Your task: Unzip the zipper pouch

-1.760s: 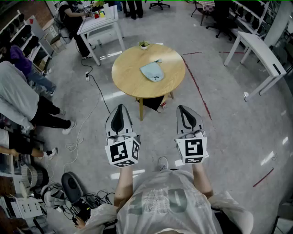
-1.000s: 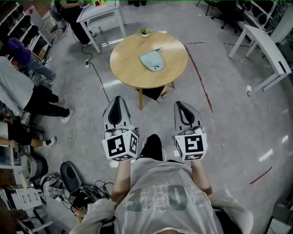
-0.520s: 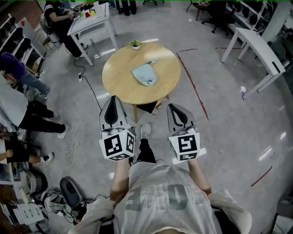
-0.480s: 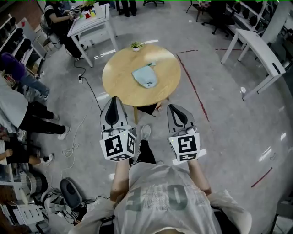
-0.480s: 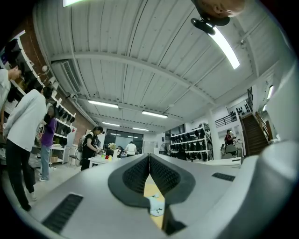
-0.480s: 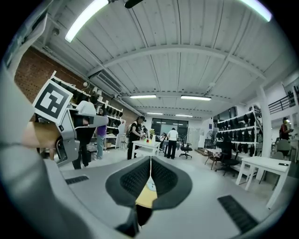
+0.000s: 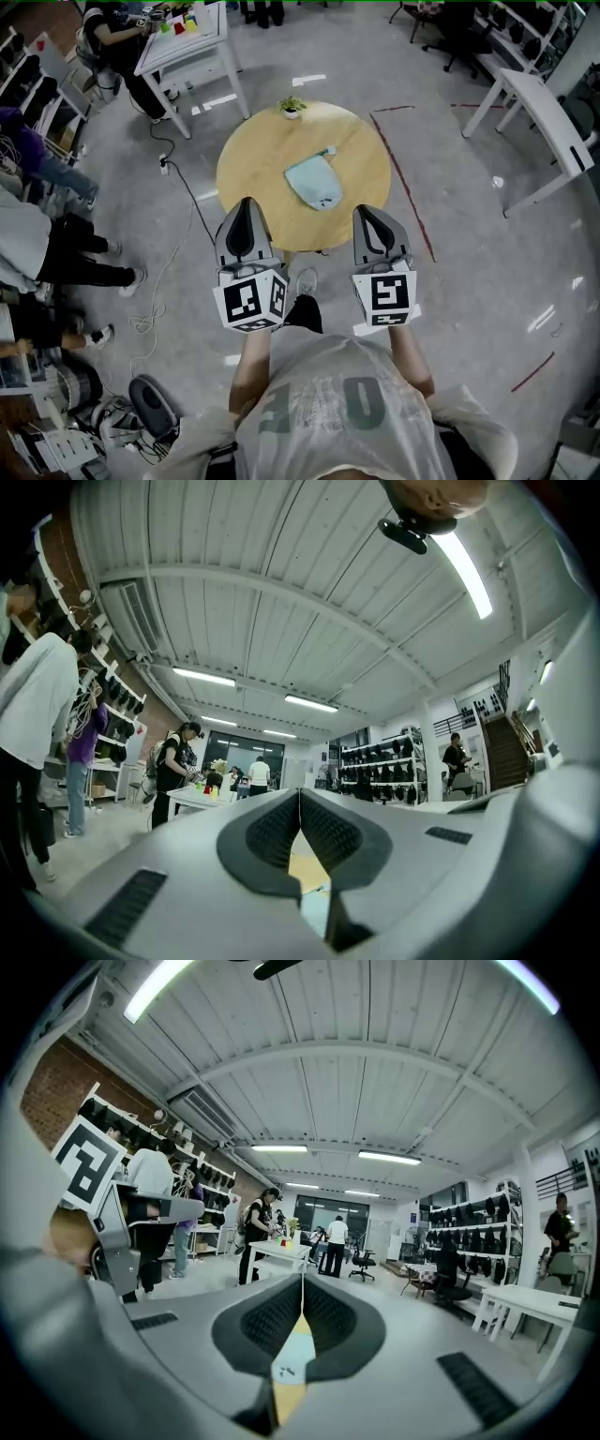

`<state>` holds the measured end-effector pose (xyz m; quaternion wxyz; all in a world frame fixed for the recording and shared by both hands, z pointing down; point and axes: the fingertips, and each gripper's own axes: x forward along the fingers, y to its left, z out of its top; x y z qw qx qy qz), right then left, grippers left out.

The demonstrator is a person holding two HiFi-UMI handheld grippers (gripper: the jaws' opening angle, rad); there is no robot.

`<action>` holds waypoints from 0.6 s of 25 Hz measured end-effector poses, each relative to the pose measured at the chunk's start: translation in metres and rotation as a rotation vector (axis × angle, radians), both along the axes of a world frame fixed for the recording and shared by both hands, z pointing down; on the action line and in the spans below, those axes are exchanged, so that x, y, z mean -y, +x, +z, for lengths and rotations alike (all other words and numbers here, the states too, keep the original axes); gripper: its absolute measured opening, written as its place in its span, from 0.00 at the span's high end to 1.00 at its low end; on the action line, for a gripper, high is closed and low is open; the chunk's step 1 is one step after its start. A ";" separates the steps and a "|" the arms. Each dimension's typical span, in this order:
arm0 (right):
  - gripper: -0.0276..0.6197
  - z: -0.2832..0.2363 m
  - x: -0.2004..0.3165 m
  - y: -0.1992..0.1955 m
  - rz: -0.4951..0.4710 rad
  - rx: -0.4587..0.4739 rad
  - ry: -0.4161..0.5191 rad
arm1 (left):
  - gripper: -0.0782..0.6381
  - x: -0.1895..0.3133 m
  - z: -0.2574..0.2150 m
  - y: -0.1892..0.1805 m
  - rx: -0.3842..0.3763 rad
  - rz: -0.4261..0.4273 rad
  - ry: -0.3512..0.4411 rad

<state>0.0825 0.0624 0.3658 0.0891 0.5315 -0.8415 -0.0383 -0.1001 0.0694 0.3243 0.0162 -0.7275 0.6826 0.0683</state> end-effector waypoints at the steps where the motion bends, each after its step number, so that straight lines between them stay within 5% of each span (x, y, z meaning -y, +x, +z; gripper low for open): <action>1: 0.91 -0.001 0.013 -0.006 0.007 -0.004 -0.002 | 0.85 0.014 0.000 -0.006 0.001 0.005 -0.004; 15: 0.91 0.017 0.174 -0.075 0.096 -0.070 -0.098 | 0.85 0.184 0.018 -0.076 0.001 0.051 -0.057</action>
